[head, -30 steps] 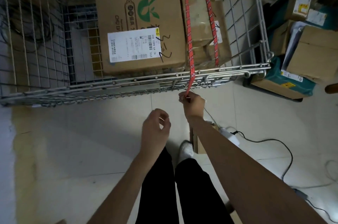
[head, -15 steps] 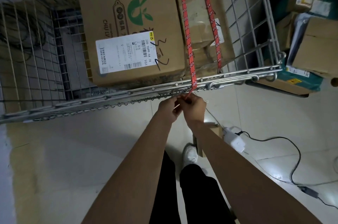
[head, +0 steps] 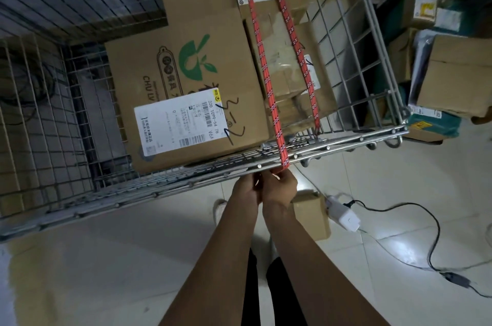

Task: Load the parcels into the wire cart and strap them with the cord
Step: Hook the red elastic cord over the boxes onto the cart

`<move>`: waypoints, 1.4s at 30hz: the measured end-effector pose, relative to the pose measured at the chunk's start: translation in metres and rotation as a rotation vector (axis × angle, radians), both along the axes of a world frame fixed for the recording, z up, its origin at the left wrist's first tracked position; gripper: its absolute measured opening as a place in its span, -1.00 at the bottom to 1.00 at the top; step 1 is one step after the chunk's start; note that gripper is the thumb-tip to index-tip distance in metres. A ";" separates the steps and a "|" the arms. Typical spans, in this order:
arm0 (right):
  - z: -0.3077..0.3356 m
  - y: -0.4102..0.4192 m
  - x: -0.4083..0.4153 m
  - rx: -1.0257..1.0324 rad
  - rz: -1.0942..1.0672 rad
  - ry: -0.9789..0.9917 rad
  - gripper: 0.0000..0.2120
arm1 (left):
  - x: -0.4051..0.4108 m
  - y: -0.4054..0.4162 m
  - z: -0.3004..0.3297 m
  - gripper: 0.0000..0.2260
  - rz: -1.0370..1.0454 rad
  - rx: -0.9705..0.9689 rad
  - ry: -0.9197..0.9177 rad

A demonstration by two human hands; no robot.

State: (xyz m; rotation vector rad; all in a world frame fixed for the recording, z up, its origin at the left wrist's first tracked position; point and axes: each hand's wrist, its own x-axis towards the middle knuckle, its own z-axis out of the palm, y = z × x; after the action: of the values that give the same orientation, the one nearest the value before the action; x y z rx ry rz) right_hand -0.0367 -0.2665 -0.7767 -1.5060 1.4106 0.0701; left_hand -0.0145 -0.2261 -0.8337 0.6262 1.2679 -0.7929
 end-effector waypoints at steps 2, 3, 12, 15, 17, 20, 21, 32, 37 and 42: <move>0.003 0.003 -0.003 -0.014 -0.011 -0.009 -0.85 | -0.006 0.001 -0.002 -0.63 -0.015 -0.029 -0.030; 0.005 0.004 -0.003 -0.008 -0.021 -0.013 -0.86 | -0.009 0.002 0.001 -0.66 -0.019 -0.060 -0.048; 0.022 0.002 0.001 -0.045 -0.032 -0.030 -0.75 | -0.006 0.006 0.019 -0.65 -0.095 -0.182 -0.139; 0.022 0.003 -0.002 -0.062 0.010 -0.034 -0.78 | -0.008 0.006 0.025 -0.55 -0.119 -0.190 -0.150; 0.022 0.004 -0.004 -0.079 0.062 -0.027 -0.83 | -0.009 0.009 0.022 -0.70 -0.125 -0.117 -0.152; 0.021 0.001 0.001 -0.120 0.141 0.035 -0.88 | -0.006 0.014 0.012 -0.77 -0.169 0.033 -0.152; 0.020 -0.001 0.004 -0.114 0.153 0.084 -0.87 | -0.006 0.014 0.014 -0.77 -0.188 0.061 -0.122; 0.009 -0.012 0.027 -0.106 0.222 0.234 -0.65 | -0.004 0.008 0.014 -0.82 -0.163 0.154 -0.178; 0.006 -0.011 0.029 -0.160 0.246 0.251 -0.65 | -0.001 0.008 0.013 -0.72 -0.086 0.104 -0.169; 0.004 -0.008 0.021 -0.139 0.219 0.217 -0.74 | -0.006 0.012 0.019 -0.73 -0.104 0.056 -0.144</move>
State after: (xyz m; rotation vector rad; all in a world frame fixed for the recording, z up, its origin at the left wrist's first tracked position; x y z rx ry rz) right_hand -0.0162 -0.2741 -0.7730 -1.8083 1.4383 0.2829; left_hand -0.0204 -0.2143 -0.8151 0.7859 1.1361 -0.7857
